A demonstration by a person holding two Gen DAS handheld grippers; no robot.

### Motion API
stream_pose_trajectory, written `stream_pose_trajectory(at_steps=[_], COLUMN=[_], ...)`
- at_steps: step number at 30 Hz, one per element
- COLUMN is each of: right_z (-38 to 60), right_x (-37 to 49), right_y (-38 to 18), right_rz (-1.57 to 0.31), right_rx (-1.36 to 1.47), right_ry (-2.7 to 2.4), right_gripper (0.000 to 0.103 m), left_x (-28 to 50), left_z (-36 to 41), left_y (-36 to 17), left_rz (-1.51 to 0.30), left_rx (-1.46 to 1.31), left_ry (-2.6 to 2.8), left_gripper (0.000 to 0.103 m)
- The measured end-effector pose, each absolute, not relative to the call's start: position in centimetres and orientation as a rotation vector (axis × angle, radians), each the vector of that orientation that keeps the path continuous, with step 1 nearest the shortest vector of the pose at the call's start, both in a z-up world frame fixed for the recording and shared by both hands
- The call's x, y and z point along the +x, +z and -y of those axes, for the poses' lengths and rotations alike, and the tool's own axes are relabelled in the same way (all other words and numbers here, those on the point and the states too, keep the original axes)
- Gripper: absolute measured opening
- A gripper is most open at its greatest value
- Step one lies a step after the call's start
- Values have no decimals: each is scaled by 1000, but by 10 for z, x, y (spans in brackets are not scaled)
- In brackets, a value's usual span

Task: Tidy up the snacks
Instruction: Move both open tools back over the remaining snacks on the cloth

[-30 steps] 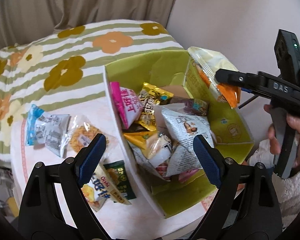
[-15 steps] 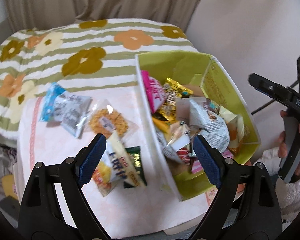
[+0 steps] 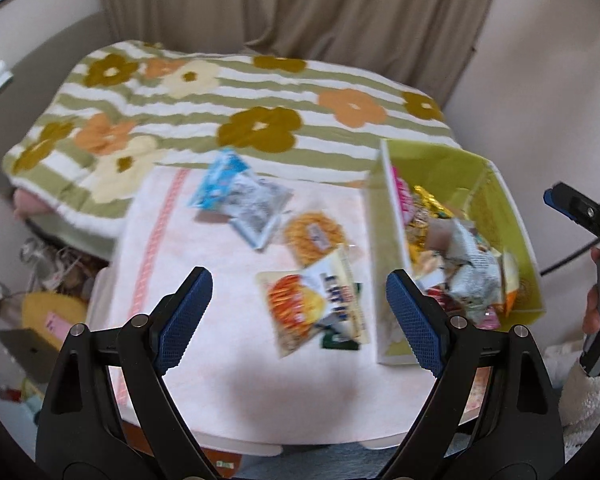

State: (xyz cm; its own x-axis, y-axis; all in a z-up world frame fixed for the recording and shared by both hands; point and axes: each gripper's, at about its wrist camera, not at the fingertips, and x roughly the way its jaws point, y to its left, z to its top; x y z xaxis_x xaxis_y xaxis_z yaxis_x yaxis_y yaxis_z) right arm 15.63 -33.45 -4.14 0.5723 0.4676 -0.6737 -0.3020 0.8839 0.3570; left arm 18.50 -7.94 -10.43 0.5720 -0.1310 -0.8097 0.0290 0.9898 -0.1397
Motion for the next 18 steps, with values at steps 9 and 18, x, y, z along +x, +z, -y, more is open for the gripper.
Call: stream_pose_trajectory(at_steps=[9, 18], right_z=[268, 192], right_x=[145, 147], right_y=[-63, -89], right_rz=[-915, -980], right_rx=[189, 229], right_ry=[513, 389], right_gripper=[96, 96], left_x=[203, 275], left_z=[39, -3], left_y=[-111, -132], left_rz=[-955, -1017], left_rx=[-121, -54], left_ry=[-100, -263], left_gripper=[88, 88])
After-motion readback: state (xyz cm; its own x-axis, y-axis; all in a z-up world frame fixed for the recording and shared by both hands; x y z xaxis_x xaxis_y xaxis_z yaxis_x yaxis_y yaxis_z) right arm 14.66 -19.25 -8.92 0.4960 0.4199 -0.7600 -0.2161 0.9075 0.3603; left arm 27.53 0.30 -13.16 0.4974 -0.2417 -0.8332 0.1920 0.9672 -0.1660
